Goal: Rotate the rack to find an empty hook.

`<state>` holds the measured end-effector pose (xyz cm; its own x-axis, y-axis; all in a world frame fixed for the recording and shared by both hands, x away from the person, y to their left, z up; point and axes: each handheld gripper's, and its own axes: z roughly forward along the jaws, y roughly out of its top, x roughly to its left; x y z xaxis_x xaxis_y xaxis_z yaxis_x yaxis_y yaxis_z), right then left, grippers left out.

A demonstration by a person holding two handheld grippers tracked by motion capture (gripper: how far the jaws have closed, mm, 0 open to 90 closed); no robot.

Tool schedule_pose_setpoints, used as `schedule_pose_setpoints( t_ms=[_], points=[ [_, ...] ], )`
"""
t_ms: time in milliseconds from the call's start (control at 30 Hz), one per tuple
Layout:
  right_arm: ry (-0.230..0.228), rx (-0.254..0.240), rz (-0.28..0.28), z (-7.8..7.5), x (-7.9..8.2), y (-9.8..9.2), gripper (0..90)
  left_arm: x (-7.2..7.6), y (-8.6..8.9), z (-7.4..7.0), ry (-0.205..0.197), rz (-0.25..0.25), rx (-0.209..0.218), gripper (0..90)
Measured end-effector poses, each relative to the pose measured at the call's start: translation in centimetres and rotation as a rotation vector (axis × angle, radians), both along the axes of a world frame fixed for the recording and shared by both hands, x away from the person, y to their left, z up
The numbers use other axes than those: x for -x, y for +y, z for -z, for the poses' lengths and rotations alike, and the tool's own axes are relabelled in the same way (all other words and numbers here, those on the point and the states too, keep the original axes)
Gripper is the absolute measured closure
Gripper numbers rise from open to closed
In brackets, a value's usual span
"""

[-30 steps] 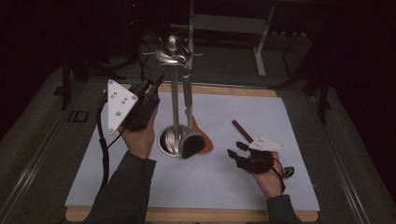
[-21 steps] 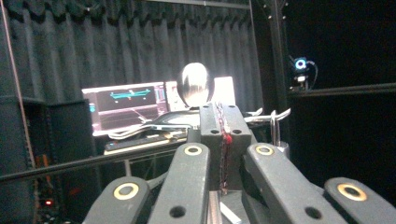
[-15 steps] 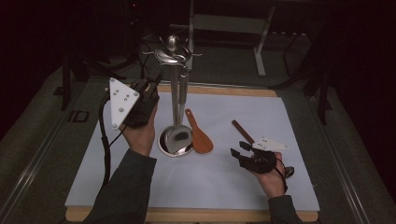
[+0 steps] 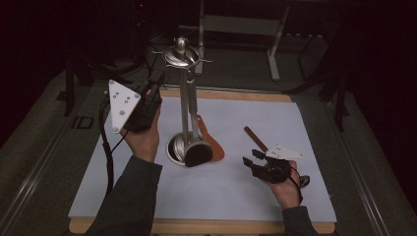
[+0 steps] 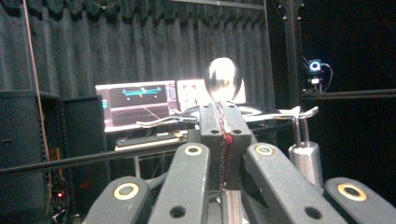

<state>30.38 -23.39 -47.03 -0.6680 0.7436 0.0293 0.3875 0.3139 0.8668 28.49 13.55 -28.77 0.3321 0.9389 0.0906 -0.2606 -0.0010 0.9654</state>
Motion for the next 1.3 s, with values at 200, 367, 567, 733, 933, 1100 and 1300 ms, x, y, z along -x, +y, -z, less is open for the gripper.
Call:
schedule_pose_setpoints(
  t_ms=[200,367,567,733,933,1100,1300],
  points=[
    [0.003,0.002,-0.001,0.1,0.0,0.0,50.7,-0.4,0.4,-0.1,0.011,-0.018,0.004,90.0],
    [0.003,0.002,-0.002,0.1,0.0,0.0,50.7,-0.9,0.7,-0.3,0.017,-0.03,0.005,90.0],
    [0.006,0.001,-0.002,0.2,0.0,0.0,50.7,-1.5,1.4,-0.4,0.028,-0.043,0.012,90.0],
    [0.009,0.002,-0.003,0.3,0.0,0.0,50.7,-2.0,1.6,-0.5,0.041,-0.045,0.01,90.0],
    [0.015,0.005,-0.007,0.4,0.0,0.1,50.7,-2.6,1.8,-0.7,0.051,-0.05,0.01,90.0],
    [0.016,0.003,-0.008,0.5,0.0,0.1,50.7,-3.0,2.0,-0.9,0.062,-0.055,0.016,90.0],
    [0.017,0.004,-0.005,0.6,-0.1,0.0,50.7,-3.7,2.1,-1.1,0.078,-0.063,0.015,90.0]
  ],
)
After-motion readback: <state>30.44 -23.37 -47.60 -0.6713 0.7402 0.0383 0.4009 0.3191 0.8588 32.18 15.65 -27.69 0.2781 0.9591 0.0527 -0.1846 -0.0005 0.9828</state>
